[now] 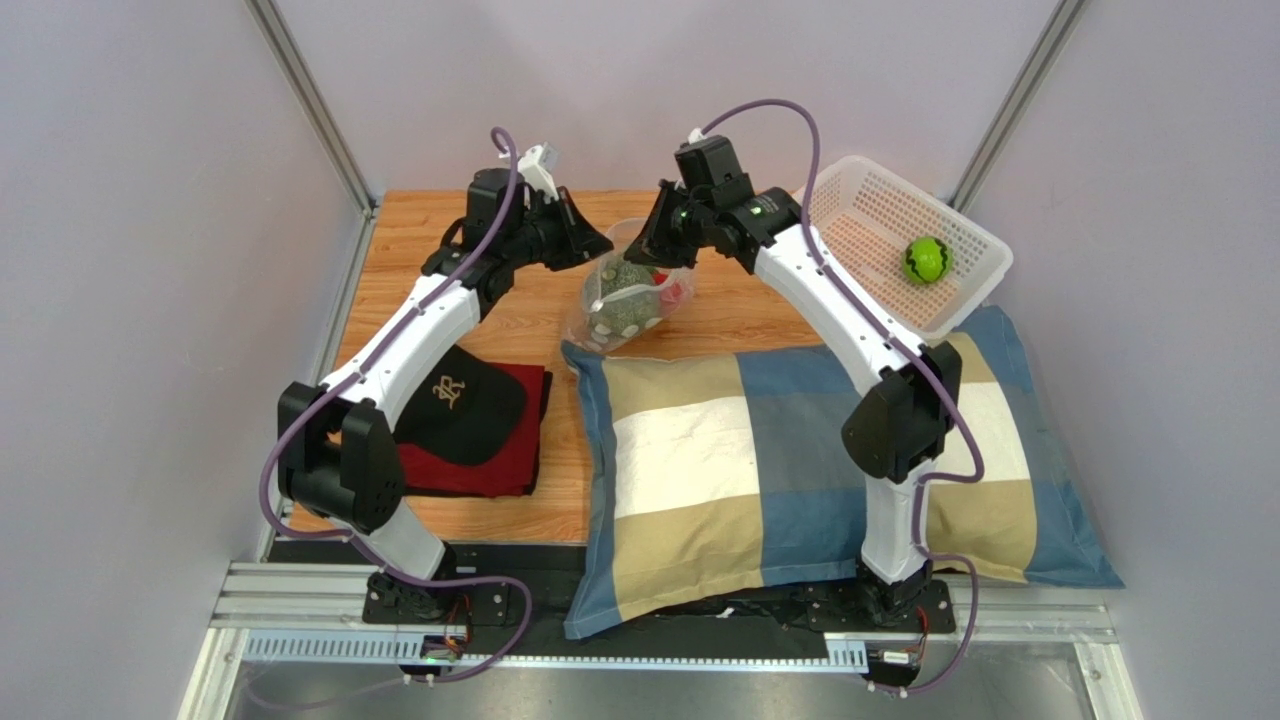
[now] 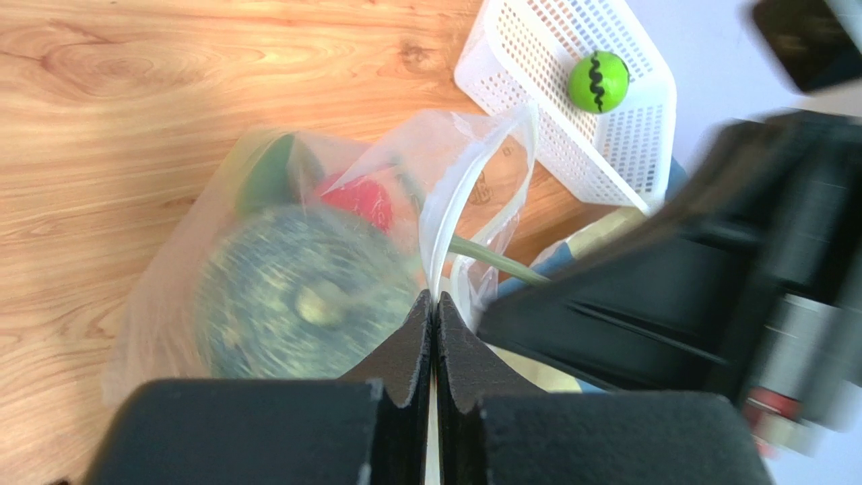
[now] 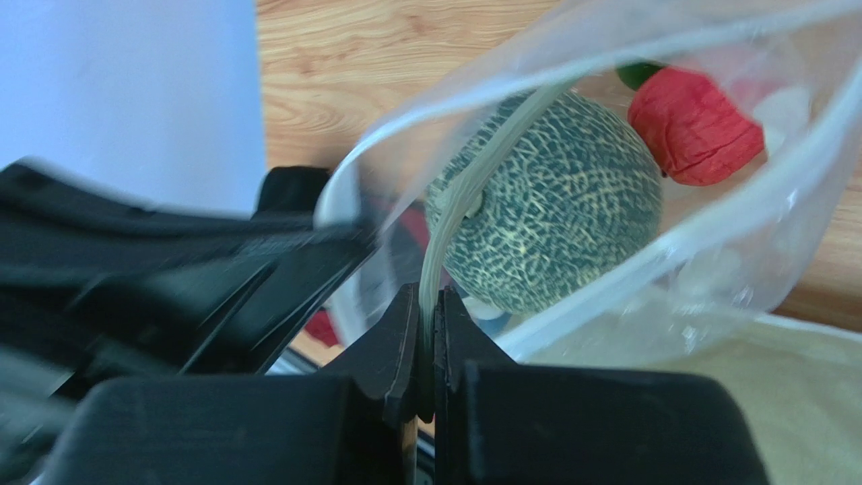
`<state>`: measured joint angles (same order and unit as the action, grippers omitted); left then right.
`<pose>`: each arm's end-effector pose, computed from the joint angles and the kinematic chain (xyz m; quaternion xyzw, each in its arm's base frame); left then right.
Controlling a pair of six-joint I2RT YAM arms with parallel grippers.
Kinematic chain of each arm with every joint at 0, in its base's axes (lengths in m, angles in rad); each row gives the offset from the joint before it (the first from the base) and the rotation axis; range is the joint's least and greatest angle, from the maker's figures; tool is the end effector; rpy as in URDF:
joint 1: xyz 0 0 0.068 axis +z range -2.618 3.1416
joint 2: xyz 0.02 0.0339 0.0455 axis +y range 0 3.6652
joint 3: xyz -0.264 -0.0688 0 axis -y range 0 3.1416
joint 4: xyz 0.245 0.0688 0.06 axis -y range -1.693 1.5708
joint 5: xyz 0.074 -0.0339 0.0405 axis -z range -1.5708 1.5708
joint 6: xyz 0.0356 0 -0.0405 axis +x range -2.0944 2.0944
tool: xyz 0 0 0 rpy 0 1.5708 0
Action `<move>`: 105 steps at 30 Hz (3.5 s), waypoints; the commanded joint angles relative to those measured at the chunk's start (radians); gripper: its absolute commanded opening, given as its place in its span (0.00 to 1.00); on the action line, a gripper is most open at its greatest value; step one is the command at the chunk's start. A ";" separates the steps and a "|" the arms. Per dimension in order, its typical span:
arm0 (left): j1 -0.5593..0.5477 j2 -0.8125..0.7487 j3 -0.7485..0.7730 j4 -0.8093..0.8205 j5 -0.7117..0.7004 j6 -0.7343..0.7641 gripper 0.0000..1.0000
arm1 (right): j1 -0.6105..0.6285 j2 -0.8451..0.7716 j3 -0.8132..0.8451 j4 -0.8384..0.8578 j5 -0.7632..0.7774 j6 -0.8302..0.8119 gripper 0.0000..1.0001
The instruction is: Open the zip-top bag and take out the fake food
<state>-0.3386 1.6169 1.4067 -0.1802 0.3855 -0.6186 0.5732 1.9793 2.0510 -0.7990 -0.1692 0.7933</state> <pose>0.3570 -0.1399 0.3441 -0.0082 0.8223 -0.3928 0.4115 0.3718 0.2471 0.3606 0.0655 0.9074 0.3173 0.2677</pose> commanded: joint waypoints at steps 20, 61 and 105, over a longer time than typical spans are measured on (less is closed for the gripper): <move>0.024 -0.091 -0.032 -0.008 -0.096 -0.021 0.00 | -0.013 -0.197 0.313 0.037 0.105 -0.126 0.00; 0.058 0.003 0.098 0.107 0.009 -0.078 0.00 | -0.667 0.196 0.163 0.017 0.249 -0.284 0.46; 0.014 -0.066 -0.043 0.169 0.063 0.098 0.00 | 0.004 0.228 0.298 -0.135 -0.028 0.305 0.11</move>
<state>-0.2897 1.6268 1.3659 -0.0731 0.4397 -0.6415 0.5831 2.2368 2.3131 -0.9207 -0.0795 0.8654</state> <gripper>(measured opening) 0.003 0.125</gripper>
